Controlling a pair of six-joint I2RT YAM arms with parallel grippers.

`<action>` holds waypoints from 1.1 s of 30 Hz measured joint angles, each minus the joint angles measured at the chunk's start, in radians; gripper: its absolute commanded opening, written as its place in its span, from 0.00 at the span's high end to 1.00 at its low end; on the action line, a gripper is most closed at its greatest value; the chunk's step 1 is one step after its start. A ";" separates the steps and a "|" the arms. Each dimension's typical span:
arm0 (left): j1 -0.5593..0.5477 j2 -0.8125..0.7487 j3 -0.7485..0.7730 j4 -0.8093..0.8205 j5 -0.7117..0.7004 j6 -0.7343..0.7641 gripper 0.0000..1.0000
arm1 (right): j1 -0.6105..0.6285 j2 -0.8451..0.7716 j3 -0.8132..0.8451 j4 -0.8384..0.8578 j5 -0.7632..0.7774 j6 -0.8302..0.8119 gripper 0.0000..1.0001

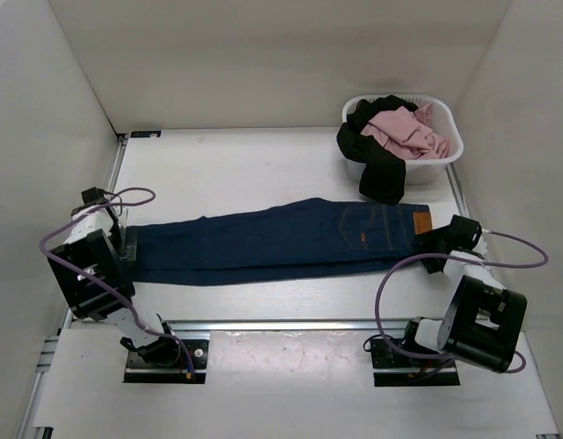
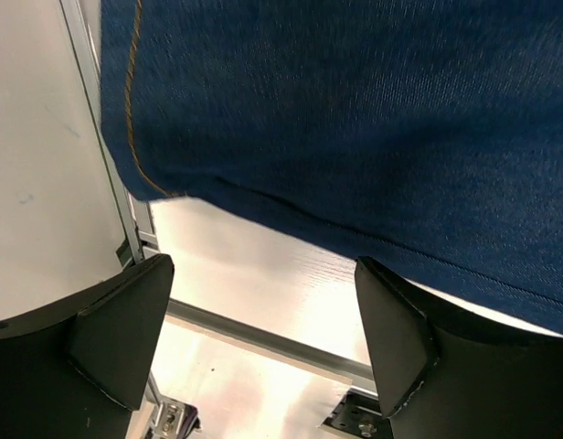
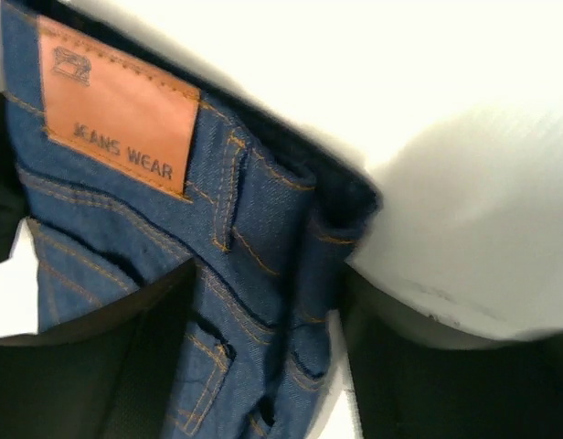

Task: Fold and stack the trousers
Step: Fold the trousers

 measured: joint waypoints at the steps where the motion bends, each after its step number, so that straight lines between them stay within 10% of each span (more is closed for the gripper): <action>1: 0.002 0.000 0.000 0.002 0.000 0.000 0.07 | -0.002 0.020 -0.005 0.029 -0.009 0.008 0.50; 8: 0.003 0.000 0.000 -0.002 0.010 0.003 0.07 | -0.026 0.119 0.011 0.111 -0.057 0.035 1.00; 16: 0.003 0.025 0.025 -0.025 0.021 0.008 0.06 | -0.087 0.108 0.026 0.067 -0.081 0.016 1.00; 24: -0.023 0.024 0.051 -0.054 0.027 0.008 0.06 | -0.060 -0.298 0.142 -0.326 0.143 -0.217 1.00; 28: -0.078 0.051 0.050 -0.048 0.027 0.006 0.06 | 0.135 -0.370 0.318 -0.377 0.204 -0.375 1.00; 33: -0.147 0.169 0.073 -0.048 -0.014 -0.008 0.06 | 0.698 -0.330 0.426 -0.374 0.331 -0.466 1.00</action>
